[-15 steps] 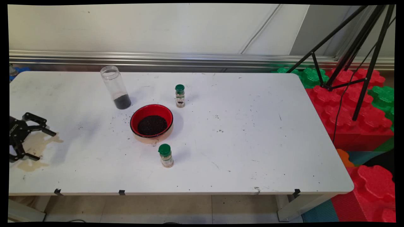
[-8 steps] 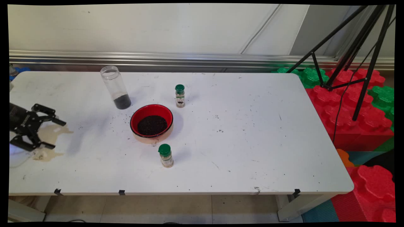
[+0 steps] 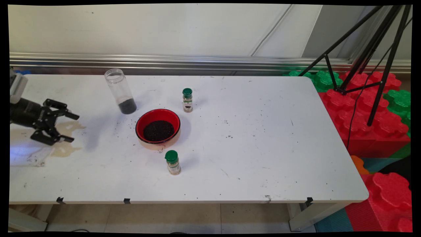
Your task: Pick up the black seasoning powder from the table
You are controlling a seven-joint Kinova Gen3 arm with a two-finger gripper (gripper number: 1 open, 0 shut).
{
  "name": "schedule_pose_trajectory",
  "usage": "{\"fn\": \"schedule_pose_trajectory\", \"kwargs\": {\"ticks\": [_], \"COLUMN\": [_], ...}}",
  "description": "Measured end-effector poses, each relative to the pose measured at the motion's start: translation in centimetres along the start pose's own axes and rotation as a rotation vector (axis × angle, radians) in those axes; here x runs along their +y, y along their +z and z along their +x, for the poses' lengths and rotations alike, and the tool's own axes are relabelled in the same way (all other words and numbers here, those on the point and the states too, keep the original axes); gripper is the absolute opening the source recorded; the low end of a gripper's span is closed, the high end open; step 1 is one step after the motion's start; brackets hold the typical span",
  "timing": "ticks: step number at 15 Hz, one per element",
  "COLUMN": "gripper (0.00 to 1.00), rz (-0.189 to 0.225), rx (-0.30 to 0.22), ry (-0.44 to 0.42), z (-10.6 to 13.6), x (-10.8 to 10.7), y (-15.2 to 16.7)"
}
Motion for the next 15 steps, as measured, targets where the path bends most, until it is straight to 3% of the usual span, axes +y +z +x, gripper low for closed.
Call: {"fn": "schedule_pose_trajectory", "kwargs": {"ticks": [6, 15], "gripper": [1.0, 1.0], "rz": [0.073, 0.179], "rx": [0.034, 0.136], "ry": [-0.042, -0.084], "z": [1.5, 3.5], "x": [-1.1, -3.4], "y": [2.0, 6.9]}}
